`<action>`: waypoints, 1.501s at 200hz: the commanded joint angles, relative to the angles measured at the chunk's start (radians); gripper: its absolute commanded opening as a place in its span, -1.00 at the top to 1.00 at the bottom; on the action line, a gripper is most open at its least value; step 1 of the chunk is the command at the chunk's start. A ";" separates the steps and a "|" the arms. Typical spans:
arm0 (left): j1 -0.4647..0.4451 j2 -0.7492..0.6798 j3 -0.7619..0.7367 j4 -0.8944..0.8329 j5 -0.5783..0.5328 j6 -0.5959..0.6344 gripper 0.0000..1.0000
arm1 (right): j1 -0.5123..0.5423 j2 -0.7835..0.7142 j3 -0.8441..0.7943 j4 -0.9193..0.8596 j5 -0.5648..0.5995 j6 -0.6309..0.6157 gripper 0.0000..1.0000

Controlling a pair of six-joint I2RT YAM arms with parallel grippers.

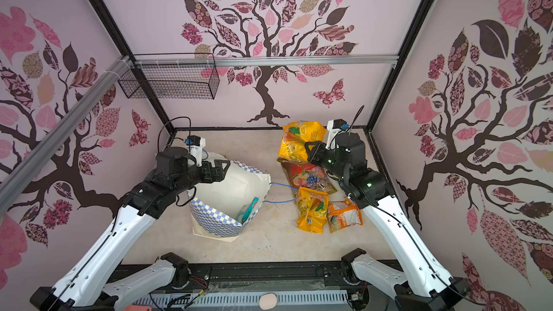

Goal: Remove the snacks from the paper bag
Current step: 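Carry the yellow bag toward the snacks with the right gripper while the left withdraws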

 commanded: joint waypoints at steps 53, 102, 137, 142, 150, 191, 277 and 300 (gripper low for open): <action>0.132 -0.021 -0.181 0.076 0.210 -0.007 -0.84 | -0.006 0.214 -0.203 0.335 -0.281 0.126 0.73; 0.132 -0.043 -0.178 0.082 0.249 -0.003 -0.85 | 0.045 0.472 -0.181 0.459 -0.337 0.140 0.66; 0.130 -0.097 -0.177 0.104 0.315 0.014 -0.86 | 0.058 0.596 -0.143 0.494 -0.353 0.155 0.51; 0.132 -0.101 -0.174 0.104 0.320 0.013 -0.87 | 0.058 0.603 -0.142 0.490 -0.348 0.155 0.35; 0.132 -0.105 -0.171 0.106 0.330 0.014 -0.87 | 0.058 0.609 -0.136 0.474 -0.338 0.149 0.02; 0.132 -0.120 -0.169 0.123 0.350 0.012 -0.86 | 0.054 0.502 -0.117 0.315 -0.187 0.049 -0.71; 0.130 -0.105 -0.151 0.162 0.425 0.016 -0.87 | -0.023 0.092 -0.092 0.074 -0.346 -0.034 -1.00; 0.131 -0.100 -0.159 0.188 0.460 0.019 -0.86 | 0.002 0.023 -0.092 -0.019 -0.377 0.026 -1.00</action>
